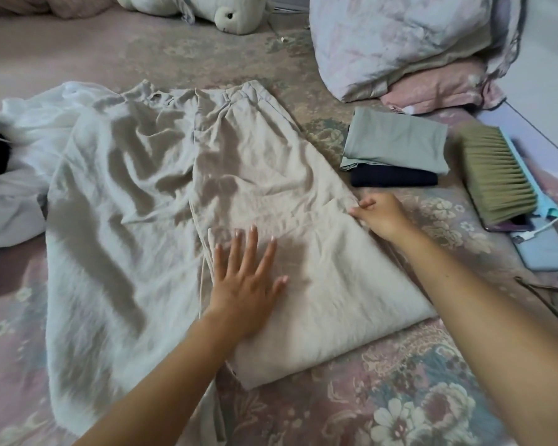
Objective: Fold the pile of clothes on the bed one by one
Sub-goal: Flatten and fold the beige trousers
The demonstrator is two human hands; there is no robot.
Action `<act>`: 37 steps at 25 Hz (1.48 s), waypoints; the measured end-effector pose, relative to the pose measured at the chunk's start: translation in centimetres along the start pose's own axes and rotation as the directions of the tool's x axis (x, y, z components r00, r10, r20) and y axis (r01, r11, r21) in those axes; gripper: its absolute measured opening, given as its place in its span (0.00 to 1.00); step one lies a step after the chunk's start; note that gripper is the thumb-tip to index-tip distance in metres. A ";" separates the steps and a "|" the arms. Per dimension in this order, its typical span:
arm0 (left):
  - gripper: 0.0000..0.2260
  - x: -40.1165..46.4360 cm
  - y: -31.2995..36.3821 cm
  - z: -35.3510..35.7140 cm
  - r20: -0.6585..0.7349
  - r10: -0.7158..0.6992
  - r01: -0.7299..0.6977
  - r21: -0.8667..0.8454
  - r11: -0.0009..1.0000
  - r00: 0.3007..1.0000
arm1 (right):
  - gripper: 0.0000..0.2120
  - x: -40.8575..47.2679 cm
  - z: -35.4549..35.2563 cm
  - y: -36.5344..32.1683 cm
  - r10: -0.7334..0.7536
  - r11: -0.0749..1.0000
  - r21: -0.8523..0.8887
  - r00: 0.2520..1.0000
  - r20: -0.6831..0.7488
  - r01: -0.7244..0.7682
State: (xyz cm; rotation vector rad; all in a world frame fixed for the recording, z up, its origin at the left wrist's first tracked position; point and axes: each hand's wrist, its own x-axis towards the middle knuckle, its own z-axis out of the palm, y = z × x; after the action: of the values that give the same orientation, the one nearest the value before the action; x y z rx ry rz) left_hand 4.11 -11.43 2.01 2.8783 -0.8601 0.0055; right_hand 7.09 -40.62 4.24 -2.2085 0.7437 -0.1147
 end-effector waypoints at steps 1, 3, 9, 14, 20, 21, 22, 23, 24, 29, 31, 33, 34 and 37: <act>0.34 -0.9 0.2 1.1 0.024 0.006 -0.007 0.036 0.999 1.000 | 0.11 -0.1 0.0 0.2 -0.012 1.000 -0.021 1.000 -0.020 0.011; 0.30 -1.8 0.0 2.7 0.061 -0.017 0.013 0.069 0.998 0.998 | 0.08 0.1 0.2 0.0 -0.037 0.998 -0.058 0.997 -0.072 0.032; 0.29 -1.7 0.2 1.6 0.009 -0.016 0.016 0.020 1.000 1.000 | 0.06 -0.6 2.7 -1.7 -0.077 0.896 -0.444 0.982 -0.171 -0.007; 0.30 -5.1 1.7 1.8 0.031 0.061 -0.060 -0.010 0.998 0.998 | 0.09 -1.2 2.3 0.5 -0.118 0.777 -0.629 0.988 -0.097 0.031; 0.30 -5.5 2.0 0.4 0.099 0.066 -0.066 -0.003 0.998 0.993 | 0.17 -4.0 2.5 -0.2 -0.464 0.632 -0.725 0.883 -0.070 0.274; 0.30 -6.7 2.3 0.2 0.091 0.117 -0.117 -0.008 0.993 0.989 | 0.20 -5.6 2.2 0.2 -0.581 0.601 -0.691 0.813 -0.033 0.401; 0.30 -8.3 2.5 0.3 0.083 0.180 -0.179 -0.016 0.984 0.980 | 0.22 -7.6 1.8 1.4 -0.640 0.552 -0.645 0.764 0.078 0.528; 0.30 -10.0 2.7 0.5 0.096 0.233 -0.231 -0.032 0.973 0.968 | 0.25 -9.9 1.1 3.0 -0.625 0.516 -0.608 0.751 0.215 0.604; 0.30 -11.3 2.8 0.8 0.111 0.266 -0.265 -0.025 0.964 0.958 | 0.31 -12.4 -0.1 4.5 -0.524 0.524 -0.593 0.780 0.342 0.612; 0.28 -12.0 2.7 1.5 0.071 0.253 -0.259 0.101 0.961 0.965 | 0.35 -15.3 -3.3 8.9 -0.223 0.701 -0.648 0.955 0.197 0.297; 0.32 -12.5 2.7 0.7 0.030 0.267 -0.268 0.143 0.953 0.963 | 0.22 -15.1 -3.5 8.1 -0.183 0.880 -0.454 0.982 -0.050 0.141; 0.42 -13.3 2.7 -0.4 0.085 0.233 -0.244 0.143 0.959 0.969 | 0.11 -15.2 -4.0 7.6 -0.056 0.952 -0.304 0.997 -0.046 0.039; 0.44 -13.4 2.6 -0.6 0.099 0.212 -0.222 0.114 0.968 0.972 | 0.10 -15.2 -4.2 7.6 0.001 0.966 -0.259 1.000 0.001 -0.001; 0.44 -13.2 2.3 -0.8 0.133 0.240 -0.254 0.098 0.962 0.962 | 0.10 -15.4 -5.2 7.2 0.069 0.968 -0.244 0.995 0.076 -0.049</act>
State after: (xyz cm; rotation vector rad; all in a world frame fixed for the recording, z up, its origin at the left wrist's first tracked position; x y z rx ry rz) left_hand -8.18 -5.97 2.49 2.8769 -1.2779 -0.0970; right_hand -10.60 -39.34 5.05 -2.4024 0.8120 0.1040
